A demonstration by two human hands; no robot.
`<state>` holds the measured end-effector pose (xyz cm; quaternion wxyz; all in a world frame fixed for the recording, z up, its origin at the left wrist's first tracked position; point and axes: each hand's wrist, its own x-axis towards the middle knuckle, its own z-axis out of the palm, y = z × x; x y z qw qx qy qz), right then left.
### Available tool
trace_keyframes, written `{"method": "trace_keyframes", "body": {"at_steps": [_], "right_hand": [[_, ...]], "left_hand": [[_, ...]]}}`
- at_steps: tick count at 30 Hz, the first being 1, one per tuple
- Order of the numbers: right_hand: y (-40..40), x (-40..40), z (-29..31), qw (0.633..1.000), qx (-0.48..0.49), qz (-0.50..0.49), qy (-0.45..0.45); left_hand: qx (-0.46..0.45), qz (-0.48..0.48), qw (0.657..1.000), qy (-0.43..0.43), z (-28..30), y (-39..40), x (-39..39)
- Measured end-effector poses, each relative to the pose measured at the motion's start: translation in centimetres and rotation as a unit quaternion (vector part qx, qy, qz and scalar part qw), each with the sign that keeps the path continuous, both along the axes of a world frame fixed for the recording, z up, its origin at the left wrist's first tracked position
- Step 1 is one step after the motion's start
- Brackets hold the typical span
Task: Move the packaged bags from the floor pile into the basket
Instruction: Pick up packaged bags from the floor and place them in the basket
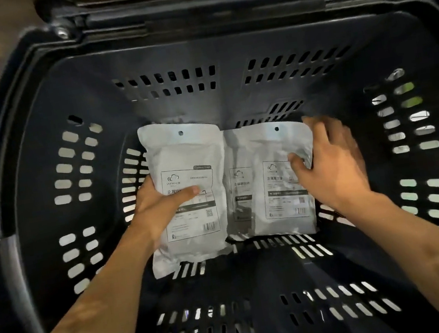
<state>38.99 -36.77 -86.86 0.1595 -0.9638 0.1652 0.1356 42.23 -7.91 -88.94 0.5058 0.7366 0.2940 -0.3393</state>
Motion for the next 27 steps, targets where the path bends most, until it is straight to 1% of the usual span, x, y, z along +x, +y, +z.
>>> {"method": "trace_keyframes", "body": {"at_steps": [5,10,13,14,16,17,19,21,23,25,27], "right_hand": [[0.6,-0.1,0.5,0.999,0.013,0.045,0.011],[1.5,0.0,0.5,0.996,0.007,0.087,0.035],[2.1,0.1,0.7,0.995,0.006,0.096,0.033],[2.3,0.2,0.9,0.994,0.003,0.102,0.03],[2.7,0.4,1.6,0.993,-0.005,0.113,0.04],[2.8,0.5,2.0,0.992,-0.007,0.118,0.049],[3.1,0.6,3.5,0.989,-0.009,0.129,0.07],[3.6,0.8,5.8,0.986,-0.01,0.144,0.082],[4.1,1.3,9.0,0.983,-0.01,0.163,0.082],[4.6,1.6,12.6,0.98,-0.011,0.18,0.079],[5.2,2.0,17.0,0.978,-0.012,0.198,0.068]], "left_hand": [[0.047,-0.025,0.998,0.017,-2.4,0.9,0.0],[0.168,-0.09,0.982,0.009,-2.4,0.2,-0.7],[0.213,-0.149,0.965,0.036,-1.7,-0.4,-1.0],[0.226,-0.162,0.96,0.03,-1.3,-0.7,-0.9],[0.253,-0.199,0.947,-0.018,0.0,-1.3,-0.5],[0.27,-0.222,0.935,-0.052,1.0,-1.5,-0.2],[0.303,-0.287,0.899,-0.132,3.3,-1.6,0.6],[0.304,-0.369,0.853,-0.21,6.2,-1.4,1.6],[0.297,-0.434,0.809,-0.263,9.8,-0.9,2.8],[0.291,-0.467,0.773,-0.314,14.1,-0.5,3.6],[0.292,-0.473,0.746,-0.366,19.1,0.1,3.4]]}}
